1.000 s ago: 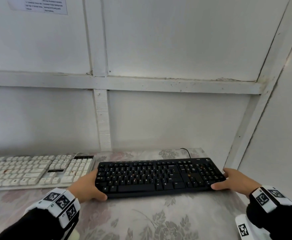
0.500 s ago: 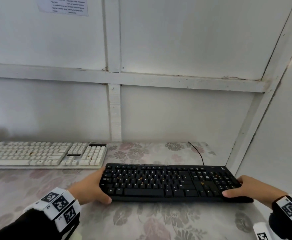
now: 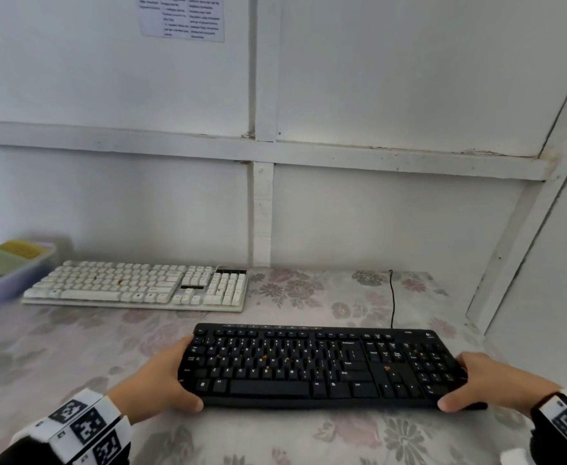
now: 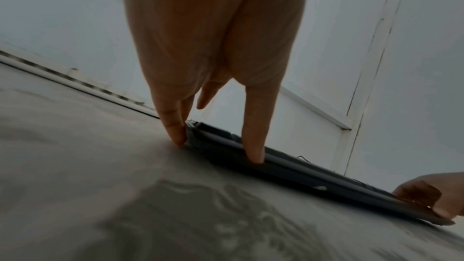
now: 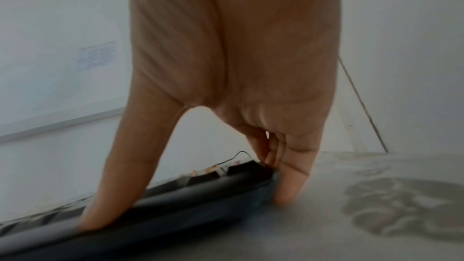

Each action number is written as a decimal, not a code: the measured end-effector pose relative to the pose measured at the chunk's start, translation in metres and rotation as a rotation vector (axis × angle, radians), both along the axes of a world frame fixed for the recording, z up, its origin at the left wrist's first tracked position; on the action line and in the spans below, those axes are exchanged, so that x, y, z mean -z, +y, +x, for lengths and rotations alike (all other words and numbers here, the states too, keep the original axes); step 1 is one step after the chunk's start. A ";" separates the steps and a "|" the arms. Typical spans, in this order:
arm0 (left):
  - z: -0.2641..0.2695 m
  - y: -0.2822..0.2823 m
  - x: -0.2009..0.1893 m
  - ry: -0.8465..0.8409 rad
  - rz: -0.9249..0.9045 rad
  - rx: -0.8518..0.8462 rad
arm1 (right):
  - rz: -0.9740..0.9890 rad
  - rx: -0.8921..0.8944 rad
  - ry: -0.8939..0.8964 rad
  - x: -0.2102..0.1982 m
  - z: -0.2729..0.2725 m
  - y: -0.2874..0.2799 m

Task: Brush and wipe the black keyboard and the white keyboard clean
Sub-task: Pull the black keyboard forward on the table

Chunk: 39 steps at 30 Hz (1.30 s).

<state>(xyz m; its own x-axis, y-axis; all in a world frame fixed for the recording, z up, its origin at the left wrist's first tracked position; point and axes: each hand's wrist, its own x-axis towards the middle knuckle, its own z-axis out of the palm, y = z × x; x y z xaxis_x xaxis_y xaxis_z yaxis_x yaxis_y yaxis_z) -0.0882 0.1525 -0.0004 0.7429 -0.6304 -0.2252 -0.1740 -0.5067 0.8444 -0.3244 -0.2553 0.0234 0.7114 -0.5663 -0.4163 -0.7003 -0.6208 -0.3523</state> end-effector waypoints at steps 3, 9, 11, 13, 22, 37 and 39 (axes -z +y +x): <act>0.008 0.026 0.000 -0.018 0.012 -0.039 | 0.021 -0.030 0.005 0.001 0.016 0.025; 0.035 0.075 0.000 -0.022 0.055 -0.106 | 0.026 -0.059 0.005 0.000 0.051 0.080; 0.047 0.091 0.002 -0.019 0.084 -0.120 | 0.021 -0.062 -0.002 0.002 0.061 0.095; 0.060 0.107 0.004 -0.015 0.104 -0.122 | 0.014 -0.080 -0.010 0.005 0.072 0.108; 0.101 0.154 0.008 -0.015 0.120 -0.092 | 0.018 -0.133 -0.018 0.009 0.100 0.155; 0.134 0.170 0.007 -0.091 0.129 0.079 | -0.105 -0.115 0.034 0.006 0.111 0.188; 0.135 0.171 0.009 -0.111 0.144 0.087 | -0.098 -0.117 0.030 0.005 0.111 0.190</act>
